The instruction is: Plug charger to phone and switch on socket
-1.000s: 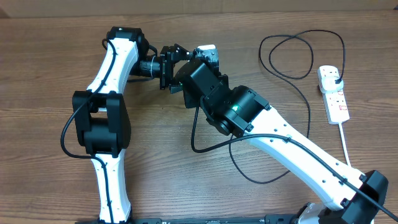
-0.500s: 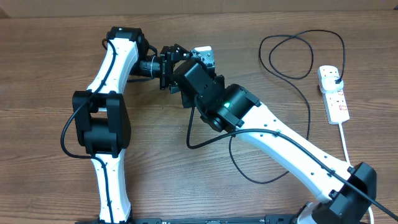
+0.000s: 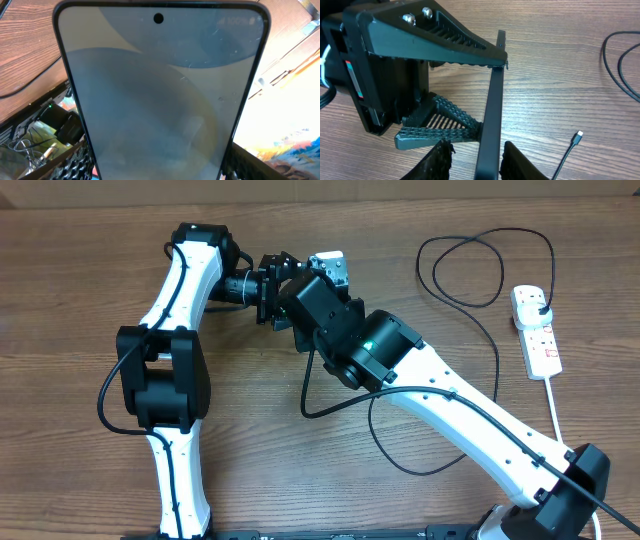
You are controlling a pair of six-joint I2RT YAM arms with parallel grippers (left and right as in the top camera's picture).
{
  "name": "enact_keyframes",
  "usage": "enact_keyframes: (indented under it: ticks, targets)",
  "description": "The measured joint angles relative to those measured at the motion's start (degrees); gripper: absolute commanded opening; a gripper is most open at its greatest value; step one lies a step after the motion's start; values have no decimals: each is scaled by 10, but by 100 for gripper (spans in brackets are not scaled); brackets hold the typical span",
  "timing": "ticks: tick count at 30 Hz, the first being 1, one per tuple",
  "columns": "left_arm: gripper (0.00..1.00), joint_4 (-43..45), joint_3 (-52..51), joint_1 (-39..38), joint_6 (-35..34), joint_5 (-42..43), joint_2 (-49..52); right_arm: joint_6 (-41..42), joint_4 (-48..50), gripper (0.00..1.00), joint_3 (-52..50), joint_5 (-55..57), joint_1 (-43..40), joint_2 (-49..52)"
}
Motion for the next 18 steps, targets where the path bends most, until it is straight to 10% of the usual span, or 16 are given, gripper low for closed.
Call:
enact_keyframes:
  ticks: [18]
  targets:
    - [62,-5,0,0,0,7,0,15,-7,17,0,-7,0,0]
